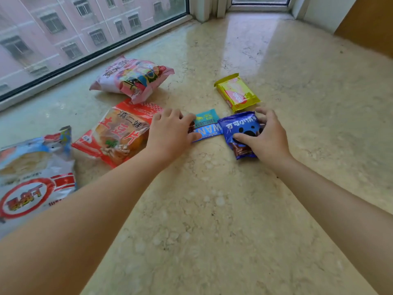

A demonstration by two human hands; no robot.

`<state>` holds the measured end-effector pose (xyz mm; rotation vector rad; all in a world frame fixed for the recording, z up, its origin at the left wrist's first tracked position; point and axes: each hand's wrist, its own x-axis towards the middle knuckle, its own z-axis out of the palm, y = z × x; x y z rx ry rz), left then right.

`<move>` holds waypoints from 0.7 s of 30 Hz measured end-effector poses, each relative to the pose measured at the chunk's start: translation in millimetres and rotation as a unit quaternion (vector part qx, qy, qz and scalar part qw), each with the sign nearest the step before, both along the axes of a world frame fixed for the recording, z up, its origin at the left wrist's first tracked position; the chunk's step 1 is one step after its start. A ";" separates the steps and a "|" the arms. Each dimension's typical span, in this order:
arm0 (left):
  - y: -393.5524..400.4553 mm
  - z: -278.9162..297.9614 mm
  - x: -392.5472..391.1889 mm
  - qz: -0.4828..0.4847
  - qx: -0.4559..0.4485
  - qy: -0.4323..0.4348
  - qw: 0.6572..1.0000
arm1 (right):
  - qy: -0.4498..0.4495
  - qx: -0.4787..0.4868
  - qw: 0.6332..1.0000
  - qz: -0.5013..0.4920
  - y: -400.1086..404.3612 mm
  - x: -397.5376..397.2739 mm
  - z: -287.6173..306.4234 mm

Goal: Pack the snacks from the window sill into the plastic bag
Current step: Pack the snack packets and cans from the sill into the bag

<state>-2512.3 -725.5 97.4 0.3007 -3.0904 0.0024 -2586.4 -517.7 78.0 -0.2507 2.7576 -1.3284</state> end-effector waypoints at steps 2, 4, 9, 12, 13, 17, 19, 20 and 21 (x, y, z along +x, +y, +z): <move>-2.5 6.5 -3.9 0.057 0.045 -0.038 0.997 | -0.049 -0.046 0.998 -0.011 -1.6 -4.1 5.6; -5.4 10.9 -7.3 0.094 0.096 -0.049 0.990 | -0.072 -0.071 0.995 -0.004 -2.6 -7.9 8.6; -1.1 14.3 -4.5 0.144 0.197 -0.019 0.970 | -0.124 -0.104 0.987 0.016 -3.1 -10.1 9.4; 5.7 15.7 4.0 0.176 0.308 0.054 0.933 | -0.112 -0.136 0.984 0.032 -1.9 -2.8 7.2; 6.7 16.8 8.2 0.191 0.357 0.078 0.911 | -0.097 -0.146 0.984 0.040 -2.0 0.1 6.8; 13.0 26.6 37.3 0.226 0.516 0.137 0.815 | -0.103 -0.204 0.971 0.067 -4.5 18.3 15.6; 17.6 31.7 59.7 0.244 0.574 0.152 0.767 | -0.125 -0.205 0.968 0.076 -6.8 32.1 21.7; 19.6 33.7 72.7 0.251 0.594 0.159 0.747 | -0.139 -0.208 0.965 0.080 -7.8 41.0 24.9; 21.8 36.0 86.5 0.258 0.611 0.167 0.730 | -0.153 -0.214 0.961 0.081 -8.5 51.1 28.2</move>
